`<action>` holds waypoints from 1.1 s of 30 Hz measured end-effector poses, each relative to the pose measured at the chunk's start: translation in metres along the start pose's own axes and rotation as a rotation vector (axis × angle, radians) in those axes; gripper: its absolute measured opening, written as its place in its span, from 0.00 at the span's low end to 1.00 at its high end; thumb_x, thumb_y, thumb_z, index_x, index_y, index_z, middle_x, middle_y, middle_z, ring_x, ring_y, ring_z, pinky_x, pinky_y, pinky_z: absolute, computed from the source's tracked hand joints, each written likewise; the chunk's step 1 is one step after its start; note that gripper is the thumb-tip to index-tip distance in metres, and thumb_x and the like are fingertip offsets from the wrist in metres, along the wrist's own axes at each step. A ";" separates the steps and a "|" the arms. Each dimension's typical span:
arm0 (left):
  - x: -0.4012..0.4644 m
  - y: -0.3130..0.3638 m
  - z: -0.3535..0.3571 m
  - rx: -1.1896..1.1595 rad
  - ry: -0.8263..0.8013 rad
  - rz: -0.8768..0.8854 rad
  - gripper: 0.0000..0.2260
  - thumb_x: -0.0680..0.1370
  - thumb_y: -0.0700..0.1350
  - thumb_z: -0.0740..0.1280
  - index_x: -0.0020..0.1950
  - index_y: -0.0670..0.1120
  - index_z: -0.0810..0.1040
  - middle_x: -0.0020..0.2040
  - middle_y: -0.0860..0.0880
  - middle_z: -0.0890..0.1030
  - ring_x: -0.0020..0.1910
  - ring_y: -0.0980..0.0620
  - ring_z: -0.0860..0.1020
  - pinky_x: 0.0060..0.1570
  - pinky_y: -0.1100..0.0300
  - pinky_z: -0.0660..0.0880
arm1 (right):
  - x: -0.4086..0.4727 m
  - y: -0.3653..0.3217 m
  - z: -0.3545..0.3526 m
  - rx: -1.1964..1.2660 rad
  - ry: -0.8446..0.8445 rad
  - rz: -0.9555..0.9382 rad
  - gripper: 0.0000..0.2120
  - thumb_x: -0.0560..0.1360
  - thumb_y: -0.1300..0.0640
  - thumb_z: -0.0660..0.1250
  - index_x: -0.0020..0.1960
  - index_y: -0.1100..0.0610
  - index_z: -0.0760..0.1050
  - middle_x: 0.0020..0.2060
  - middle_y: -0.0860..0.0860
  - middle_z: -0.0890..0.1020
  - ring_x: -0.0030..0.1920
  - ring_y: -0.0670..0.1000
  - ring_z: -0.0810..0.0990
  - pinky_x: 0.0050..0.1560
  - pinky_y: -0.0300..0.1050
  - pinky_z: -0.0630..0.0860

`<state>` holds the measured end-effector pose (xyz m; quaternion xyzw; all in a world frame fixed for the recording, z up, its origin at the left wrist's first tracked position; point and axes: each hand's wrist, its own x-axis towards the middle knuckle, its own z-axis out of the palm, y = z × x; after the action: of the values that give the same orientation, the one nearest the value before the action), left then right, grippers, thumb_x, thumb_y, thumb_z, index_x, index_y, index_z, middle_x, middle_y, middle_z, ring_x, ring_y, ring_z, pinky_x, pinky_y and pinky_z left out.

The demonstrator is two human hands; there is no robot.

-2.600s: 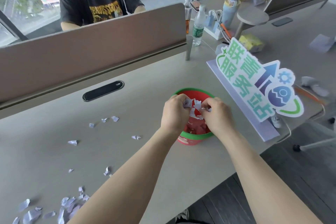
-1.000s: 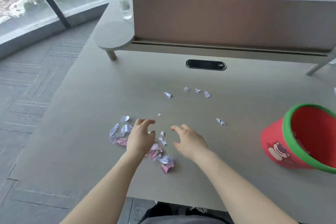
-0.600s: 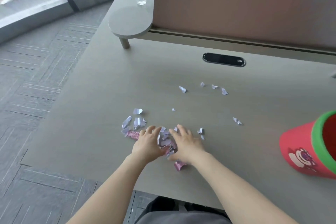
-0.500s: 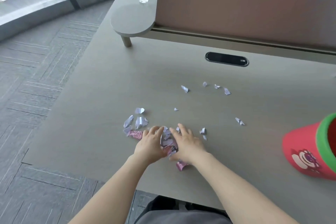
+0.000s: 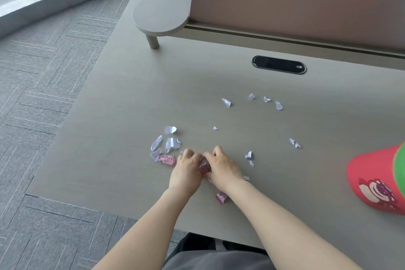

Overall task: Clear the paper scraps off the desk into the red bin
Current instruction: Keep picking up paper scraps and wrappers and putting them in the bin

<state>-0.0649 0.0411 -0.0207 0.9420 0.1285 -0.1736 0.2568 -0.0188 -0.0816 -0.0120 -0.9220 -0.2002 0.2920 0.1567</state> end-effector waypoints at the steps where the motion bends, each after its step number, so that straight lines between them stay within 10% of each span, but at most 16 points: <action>1: 0.000 0.000 0.001 -0.028 0.005 -0.006 0.13 0.74 0.38 0.62 0.57 0.46 0.75 0.55 0.48 0.70 0.53 0.46 0.71 0.45 0.52 0.74 | 0.001 -0.001 0.001 0.005 -0.002 0.010 0.12 0.75 0.54 0.62 0.58 0.54 0.68 0.53 0.54 0.67 0.44 0.58 0.73 0.39 0.48 0.69; 17: 0.018 0.041 -0.017 -0.302 0.055 -0.095 0.06 0.70 0.36 0.65 0.42 0.46 0.78 0.39 0.52 0.79 0.40 0.52 0.75 0.33 0.69 0.65 | -0.009 0.027 -0.022 0.236 0.248 0.124 0.04 0.75 0.60 0.63 0.45 0.60 0.75 0.44 0.55 0.75 0.43 0.59 0.76 0.40 0.49 0.71; 33: 0.015 0.260 -0.037 -0.582 0.026 0.274 0.06 0.71 0.39 0.67 0.38 0.50 0.77 0.38 0.52 0.81 0.39 0.48 0.82 0.41 0.57 0.77 | -0.121 0.138 -0.165 0.387 0.928 0.263 0.03 0.72 0.59 0.70 0.42 0.59 0.78 0.40 0.54 0.78 0.39 0.56 0.77 0.36 0.39 0.61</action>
<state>0.0440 -0.1544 0.1172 0.8397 0.0481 -0.0813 0.5347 0.0282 -0.2861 0.1181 -0.9260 0.0657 -0.0986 0.3586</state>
